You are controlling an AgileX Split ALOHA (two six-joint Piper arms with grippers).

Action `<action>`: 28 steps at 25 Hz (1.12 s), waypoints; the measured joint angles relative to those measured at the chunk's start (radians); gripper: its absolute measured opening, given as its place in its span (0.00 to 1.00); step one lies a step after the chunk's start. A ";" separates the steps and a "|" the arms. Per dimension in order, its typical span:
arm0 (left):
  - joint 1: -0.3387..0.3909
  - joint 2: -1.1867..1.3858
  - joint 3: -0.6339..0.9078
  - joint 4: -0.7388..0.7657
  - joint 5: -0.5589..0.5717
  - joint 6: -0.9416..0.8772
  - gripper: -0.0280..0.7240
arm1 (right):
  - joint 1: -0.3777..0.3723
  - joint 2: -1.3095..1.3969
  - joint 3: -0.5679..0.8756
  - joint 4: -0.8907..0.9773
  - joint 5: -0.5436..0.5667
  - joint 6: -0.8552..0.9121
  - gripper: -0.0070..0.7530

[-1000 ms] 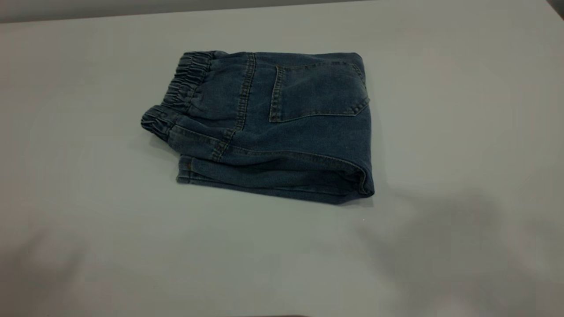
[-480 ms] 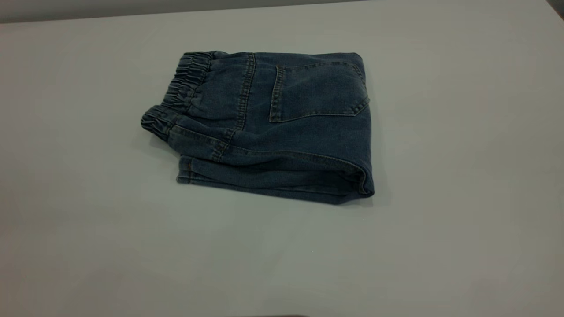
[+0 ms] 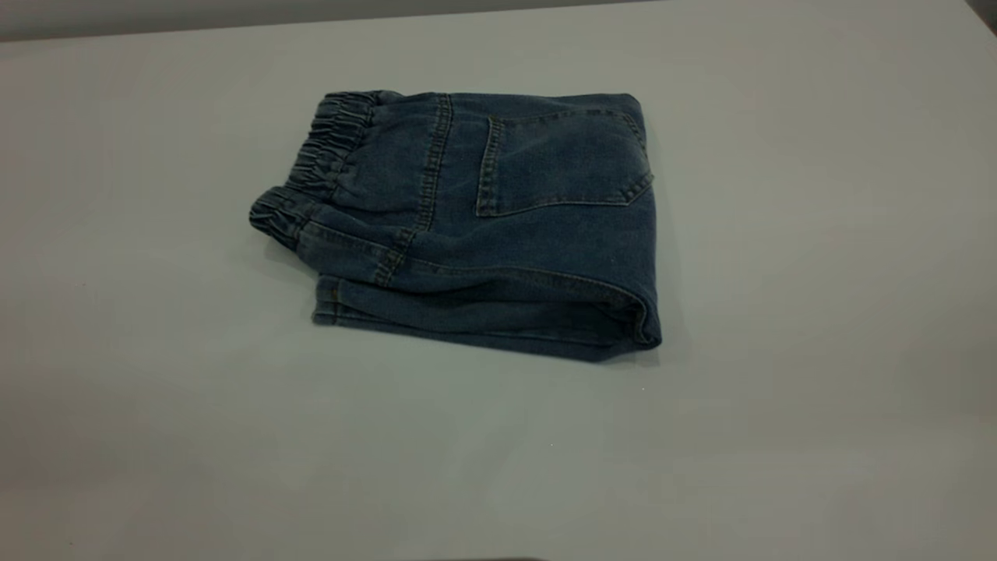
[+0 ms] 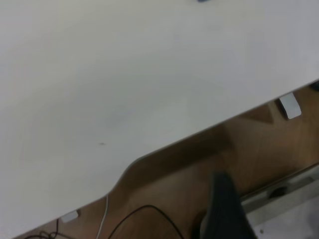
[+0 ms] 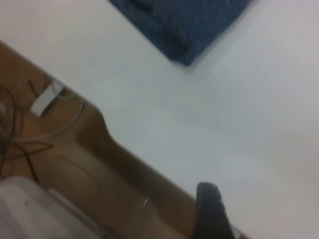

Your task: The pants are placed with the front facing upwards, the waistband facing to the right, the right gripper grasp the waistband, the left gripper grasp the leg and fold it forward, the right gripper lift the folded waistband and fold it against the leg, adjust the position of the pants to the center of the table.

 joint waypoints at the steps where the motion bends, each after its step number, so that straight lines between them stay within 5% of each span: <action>1: 0.000 -0.012 0.009 0.000 -0.008 0.000 0.56 | 0.000 -0.013 0.002 -0.001 0.000 0.000 0.59; 18: 0.000 -0.021 0.013 0.000 -0.023 0.000 0.56 | -0.012 -0.048 0.010 0.013 0.014 0.002 0.59; 21: 0.030 -0.029 0.013 -0.001 -0.024 0.000 0.56 | -0.126 -0.048 0.010 0.014 0.014 0.002 0.59; 28: 0.227 -0.031 0.013 -0.001 -0.024 -0.001 0.56 | -0.543 -0.109 0.017 0.013 0.015 0.002 0.59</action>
